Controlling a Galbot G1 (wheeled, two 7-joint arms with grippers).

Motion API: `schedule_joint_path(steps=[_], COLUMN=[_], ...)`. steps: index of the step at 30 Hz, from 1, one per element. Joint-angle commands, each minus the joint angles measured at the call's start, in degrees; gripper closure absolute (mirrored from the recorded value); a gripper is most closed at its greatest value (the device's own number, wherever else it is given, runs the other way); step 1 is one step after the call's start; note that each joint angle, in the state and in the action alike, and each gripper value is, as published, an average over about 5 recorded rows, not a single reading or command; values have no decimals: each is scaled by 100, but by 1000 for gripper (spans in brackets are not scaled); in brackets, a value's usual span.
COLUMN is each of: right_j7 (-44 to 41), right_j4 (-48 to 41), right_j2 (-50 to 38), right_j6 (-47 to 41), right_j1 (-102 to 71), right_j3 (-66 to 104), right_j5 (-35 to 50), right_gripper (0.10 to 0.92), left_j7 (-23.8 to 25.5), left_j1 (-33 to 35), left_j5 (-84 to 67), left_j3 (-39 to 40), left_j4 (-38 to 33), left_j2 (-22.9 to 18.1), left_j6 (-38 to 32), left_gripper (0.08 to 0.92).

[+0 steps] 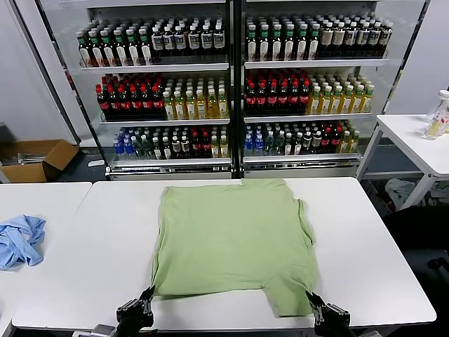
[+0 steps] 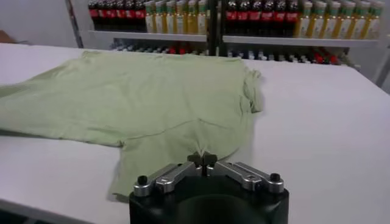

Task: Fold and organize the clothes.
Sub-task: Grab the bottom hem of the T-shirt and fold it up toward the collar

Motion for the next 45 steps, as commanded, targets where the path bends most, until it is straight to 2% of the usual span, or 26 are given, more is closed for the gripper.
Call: schedule_joint_path(steps=[1, 9, 12, 17, 22, 25, 35, 45], right_j7=[-225, -305, -222, 40, 261, 339, 424, 415], right_j4=[179, 709, 900, 870, 339, -83, -1130, -1637], right_j2=[-89, -51, -51, 17, 90, 125, 394, 606], right_j6=[-26, -3, 6, -50, -299, -384, -459, -446], right_j1=[-508, -1076, -1002, -206, 1229, 2037, 3359, 3800], right_j3=[215, 634, 721, 553, 149, -185, -1086, -1463], right_j5=[-16, -142, 8, 357, 661, 666, 421, 132], right_gripper=[907, 907, 907, 907, 907, 907, 907, 907], left_j7=[-54, -392, -464, -422, -50, 111, 372, 467], left_j1=[774, 1508, 1516, 578, -959, -1504, -2535, -2928], left_j5=[107, 256, 248, -208, -693, -818, -1129, -1170], left_j3=[-64, -347, -484, -540, -386, -251, -73, -38], left_j4=[-315, -882, -1135, -918, -133, 382, 1622, 2128], left_j2=[162, 400, 452, 458, 416, 354, 181, 169], left_j6=[-30, -59, -29, 171, 268, 265, 151, 113], left_gripper=[912, 912, 912, 912, 912, 912, 912, 912])
